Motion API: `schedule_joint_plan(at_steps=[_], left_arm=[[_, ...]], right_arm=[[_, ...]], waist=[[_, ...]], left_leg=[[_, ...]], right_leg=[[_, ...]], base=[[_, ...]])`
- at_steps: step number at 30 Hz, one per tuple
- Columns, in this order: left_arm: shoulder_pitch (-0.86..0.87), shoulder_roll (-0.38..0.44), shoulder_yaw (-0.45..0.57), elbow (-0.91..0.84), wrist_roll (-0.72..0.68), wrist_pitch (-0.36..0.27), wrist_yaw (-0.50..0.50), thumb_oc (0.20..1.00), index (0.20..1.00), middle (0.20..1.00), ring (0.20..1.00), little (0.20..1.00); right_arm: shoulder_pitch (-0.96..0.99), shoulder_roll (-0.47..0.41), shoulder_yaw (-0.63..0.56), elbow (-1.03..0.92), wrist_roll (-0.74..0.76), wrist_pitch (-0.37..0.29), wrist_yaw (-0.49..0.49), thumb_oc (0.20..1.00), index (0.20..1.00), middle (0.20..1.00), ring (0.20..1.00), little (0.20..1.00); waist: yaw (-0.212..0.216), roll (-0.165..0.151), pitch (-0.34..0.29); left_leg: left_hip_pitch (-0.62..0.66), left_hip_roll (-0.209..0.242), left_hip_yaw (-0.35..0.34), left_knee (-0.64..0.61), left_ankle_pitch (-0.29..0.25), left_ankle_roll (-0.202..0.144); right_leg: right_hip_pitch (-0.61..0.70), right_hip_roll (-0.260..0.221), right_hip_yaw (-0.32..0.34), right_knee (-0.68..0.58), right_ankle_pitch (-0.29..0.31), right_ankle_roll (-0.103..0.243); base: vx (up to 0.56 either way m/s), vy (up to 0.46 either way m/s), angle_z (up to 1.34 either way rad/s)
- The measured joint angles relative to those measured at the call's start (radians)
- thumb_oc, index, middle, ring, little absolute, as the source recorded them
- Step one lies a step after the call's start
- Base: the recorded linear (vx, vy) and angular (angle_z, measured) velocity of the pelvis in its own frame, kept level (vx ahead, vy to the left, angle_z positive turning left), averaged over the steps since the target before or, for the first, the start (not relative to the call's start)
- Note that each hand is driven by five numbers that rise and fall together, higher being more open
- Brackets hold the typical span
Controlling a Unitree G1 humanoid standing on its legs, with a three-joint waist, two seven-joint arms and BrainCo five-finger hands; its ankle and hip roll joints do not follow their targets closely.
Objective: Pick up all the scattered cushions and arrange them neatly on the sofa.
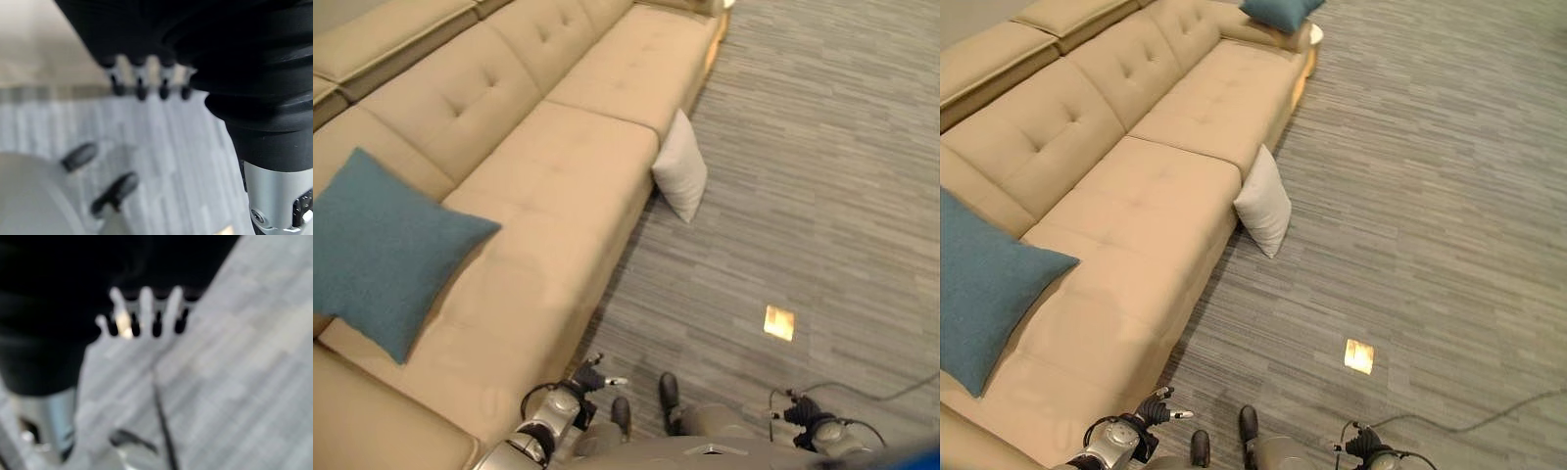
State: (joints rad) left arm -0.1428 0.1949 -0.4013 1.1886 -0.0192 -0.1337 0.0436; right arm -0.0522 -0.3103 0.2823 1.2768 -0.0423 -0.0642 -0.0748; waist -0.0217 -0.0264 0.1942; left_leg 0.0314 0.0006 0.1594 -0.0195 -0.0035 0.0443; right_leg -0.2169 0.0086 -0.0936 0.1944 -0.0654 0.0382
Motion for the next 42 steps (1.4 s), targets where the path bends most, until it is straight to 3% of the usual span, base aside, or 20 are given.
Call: schedule_joint_plan(at_steps=[3, 5, 6, 8, 12, 15, 16, 18, 19, 20, 25, 27, 30, 33, 35, 36, 38, 39, 40, 42], left_arm=[[0.01, 0.011, 0.022, 0.002, 0.0, 0.009, 0.0, 1.0, 1.0, 1.0, 1.0, 1.0], [0.023, 0.044, 0.041, 0.003, 0.0, 0.014, -0.001, 1.0, 1.0, 1.0, 1.0, 1.0], [0.028, 0.051, 0.041, 0.008, 0.0, 0.016, 0.0, 1.0, 1.0, 1.0, 1.0, 1.0], [0.036, 0.053, 0.039, 0.012, 0.0, 0.017, -0.002, 1.0, 1.0, 1.0, 1.0, 1.0], [0.041, 0.047, 0.038, 0.011, 0.0, 0.016, -0.004, 1.0, 1.0, 1.0, 1.0, 1.0], [0.044, 0.048, 0.029, 0.012, 0.0, 0.014, -0.015, 1.0, 1.0, 1.0, 1.0, 1.0], [0.04, 0.052, 0.029, 0.012, 0.0, 0.013, -0.017, 1.0, 1.0, 1.0, 1.0, 1.0], [0.039, 0.051, 0.033, 0.022, -0.001, 0.012, -0.016, 1.0, 1.0, 1.0, 1.0, 1.0], [0.029, 0.052, 0.039, 0.032, -0.002, 0.012, -0.016, 1.0, 1.0, 1.0, 1.0, 1.0], [0.02, 0.053, 0.04, 0.029, -0.004, 0.011, -0.016, 1.0, 1.0, 1.0, 1.0, 1.0], [0.033, 0.05, 0.039, 0.034, -0.005, 0.013, -0.016, 1.0, 1.0, 1.0, 1.0, 1.0], [0.021, 0.056, 0.038, 0.032, -0.006, 0.012, -0.015, 1.0, 1.0, 1.0, 1.0, 1.0], [0.024, 0.057, 0.038, 0.03, -0.006, 0.013, -0.016, 1.0, 1.0, 1.0, 1.0, 1.0], [0.035, 0.053, 0.038, 0.033, -0.006, 0.013, -0.015, 1.0, 1.0, 1.0, 1.0, 1.0], [0.047, 0.048, 0.038, 0.034, -0.005, 0.014, -0.017, 1.0, 1.0, 1.0, 1.0, 1.0], [0.048, 0.051, 0.029, 0.042, -0.005, 0.017, -0.015, 1.0, 1.0, 1.0, 1.0, 1.0], [0.041, 0.052, 0.015, 0.037, -0.005, 0.016, -0.016, 1.0, 1.0, 1.0, 1.0, 1.0], [0.018, 0.058, 0.008, 0.027, -0.002, 0.019, -0.017, 1.0, 1.0, 1.0, 1.0, 1.0], [0.018, 0.053, 0.007, 0.031, 0.0, 0.019, -0.017, 1.0, 1.0, 1.0, 1.0, 1.0], [0.001, 0.05, 0.007, 0.008, 0.0, 0.014, -0.015, 1.0, 1.0, 1.0, 1.0, 1.0]], right_arm=[[0.005, -0.001, 0.0, -0.002, 0.0, 0.004, 0.003, 1.0, 1.0, 1.0, 1.0, 1.0], [0.023, 0.016, 0.001, -0.002, -0.001, 0.003, 0.004, 1.0, 1.0, 1.0, 1.0, 1.0], [0.019, 0.021, 0.001, -0.004, -0.001, 0.004, 0.003, 1.0, 1.0, 1.0, 1.0, 1.0], [0.014, 0.019, 0.001, -0.018, -0.001, 0.003, 0.002, 1.0, 1.0, 1.0, 1.0, 1.0], [0.026, 0.017, 0.006, -0.034, 0.0, -0.002, 0.002, 1.0, 1.0, 1.0, 1.0, 1.0], [0.039, 0.017, 0.019, -0.038, 0.0, -0.006, 0.003, 1.0, 1.0, 1.0, 1.0, 1.0], [0.052, 0.019, 0.02, -0.036, 0.001, -0.009, 0.004, 1.0, 1.0, 1.0, 1.0, 1.0], [0.048, 0.017, 0.018, -0.033, 0.004, -0.01, 0.002, 1.0, 1.0, 1.0, 1.0, 1.0], [0.048, 0.018, 0.021, -0.027, 0.014, -0.01, 0.003, 1.0, 1.0, 1.0, 1.0, 1.0], [0.052, 0.017, 0.026, -0.024, 0.02, -0.01, 0.003, 1.0, 1.0, 1.0, 1.0, 1.0], [0.043, 0.01, 0.044, -0.023, 0.034, -0.009, 0.001, 1.0, 1.0, 1.0, 1.0, 1.0], [0.036, 0.013, 0.042, -0.022, 0.049, -0.008, 0.0, 1.0, 1.0, 1.0, 1.0, 1.0], [0.026, 0.01, 0.048, -0.021, 0.049, -0.008, -0.001, 1.0, 1.0, 1.0, 1.0, 1.0], [0.019, 0.016, 0.046, 0.001, 0.047, -0.007, 0.001, 1.0, 1.0, 1.0, 1.0, 1.0], [0.011, 0.012, 0.047, -0.001, 0.045, -0.008, 0.002, 1.0, 1.0, 1.0, 1.0, 1.0], [0.005, 0.026, 0.061, 0.003, 0.039, -0.008, 0.004, 1.0, 1.0, 1.0, 1.0, 1.0], [0.007, 0.031, 0.078, -0.024, 0.036, -0.01, 0.006, 1.0, 1.0, 1.0, 1.0, 1.0], [-0.005, 0.034, 0.084, -0.043, 0.035, -0.009, 0.007, 1.0, 1.0, 1.0, 1.0, 1.0], [-0.009, 0.033, 0.084, -0.057, 0.034, -0.009, 0.008, 1.0, 1.0, 1.0, 1.0, 1.0], [-0.005, 0.034, 0.083, -0.07, 0.027, -0.012, 0.011, 1.0, 1.0, 1.0, 1.0, 1.0]], waist=[[0.03, 0.023, 0.018], [0.031, -0.007, 0.012], [0.033, -0.01, 0.012], [0.039, -0.005, 0.001], [0.039, -0.012, -0.027], [0.039, -0.01, -0.051], [0.042, -0.024, -0.059], [0.039, -0.026, -0.056], [0.043, -0.031, -0.053], [0.042, -0.045, -0.049], [0.039, -0.029, -0.059], [0.056, -0.03, -0.051], [0.067, -0.033, -0.045], [0.07, -0.029, -0.055], [0.076, -0.013, -0.063], [0.073, -0.019, -0.06], [0.073, -0.03, -0.061], [0.067, -0.043, -0.06], [0.058, -0.046, -0.06], [0.056, -0.04, -0.063]], left_leg=[[0.003, 0.023, 0.051, 0.0, -0.015, 0.023], [0.011, 0.024, 0.055, 0.007, -0.014, 0.012], [0.016, 0.027, 0.044, 0.004, -0.014, 0.005], [0.02, 0.058, 0.024, 0.008, -0.013, 0.0], [0.005, 0.096, 0.027, 0.037, -0.025, -0.059], [-0.03, 0.126, 0.022, 0.14, -0.053, -0.102], [-0.062, 0.117, 0.021, 0.22, -0.045, -0.101], [-0.104, 0.122, 0.012, 0.306, -0.006, -0.142], [-0.143, 0.122, -0.006, 0.389, 0.032, -0.147], [-0.162, 0.12, -0.008, 0.412, 0.026, -0.146], [-0.172, 0.087, -0.004, 0.134, 0.045, -0.135], [-0.193, 0.089, -0.001, 0.027, 0.093, -0.138], [-0.206, 0.088, 0.003, 0.011, 0.117, -0.135], [-0.201, 0.062, -0.002, 0.018, 0.141, -0.098], [-0.176, 0.048, -0.002, -0.015, 0.161, -0.072], [-0.124, 0.037, 0.039, -0.036, 0.154, -0.017], [-0.095, 0.031, 0.06, -0.042, 0.132, 0.01], [-0.058, 0.007, 0.059, -0.035, 0.063, 0.034], [-0.028, -0.008, 0.05, -0.043, 0.071, 0.03], [0.009, -0.025, 0.042, -0.052, 0.025, 0.052]], right_leg=[[-0.024, -0.117, -0.142, 0.182, -0.042, 0.035], [0.053, -0.171, -0.164, 0.124, -0.069, 0.064], [0.065, -0.151, -0.157, 0.093, -0.058, 0.032], [0.084, -0.108, -0.153, 0.05, -0.046, 0.011], [0.069, -0.072, -0.139, 0.068, -0.07, -0.019], [0.068, -0.05, -0.139, 0.099, -0.098, -0.062], [0.076, -0.067, -0.138, 0.101, -0.111, -0.081], [0.1, -0.071, -0.145, 0.082, -0.113, -0.077], [0.145, -0.067, -0.145, 0.033, -0.106, -0.085], [0.167, -0.067, -0.145, 0.0, -0.08, -0.084], [0.229, -0.022, -0.152, -0.123, -0.066, -0.088], [0.25, 0.001, -0.145, -0.16, -0.042, -0.093], [0.307, 0.025, -0.115, -0.218, -0.042, -0.095], [0.345, 0.023, -0.077, -0.216, -0.066, -0.092], [0.351, 0.018, -0.045, -0.182, -0.103, -0.066], [0.318, -0.011, -0.04, -0.057, -0.156, -0.005], [0.247, -0.053, -0.078, 0.141, -0.202, 0.068], [0.169, -0.1, -0.07, 0.359, -0.175, 0.107], [0.113, -0.142, -0.089, 0.482, -0.192, 0.117], [0.058, -0.18, -0.098, 0.523, -0.198, 0.119]], base=[[-0.04, -0.008, -0.73], [-0.02, -0.053, -0.26], [0.01, -0.102, -0.18], [0.04, -0.138, -0.28], [0.08, -0.167, -0.15], [0.07, -0.21, 0.02], [0.08, -0.163, 0.05], [0.15, -0.141, 0.17], [0.2, -0.067, 0.23], [0.15, -0.036, 0.11], [0.23, -0.007, 0.04], [0.26, 0.026, -0.1], [0.43, 0.09, -0.33], [0.35, 0.142, -0.42], [0.19, 0.113, -0.68], [0.29, 0.151, -0.61], [0.39, 0.186, -0.44], [0.29, 0.094, -0.2], [0.28, 0.045, -0.05], [0.25, -0.012, 0.1]])
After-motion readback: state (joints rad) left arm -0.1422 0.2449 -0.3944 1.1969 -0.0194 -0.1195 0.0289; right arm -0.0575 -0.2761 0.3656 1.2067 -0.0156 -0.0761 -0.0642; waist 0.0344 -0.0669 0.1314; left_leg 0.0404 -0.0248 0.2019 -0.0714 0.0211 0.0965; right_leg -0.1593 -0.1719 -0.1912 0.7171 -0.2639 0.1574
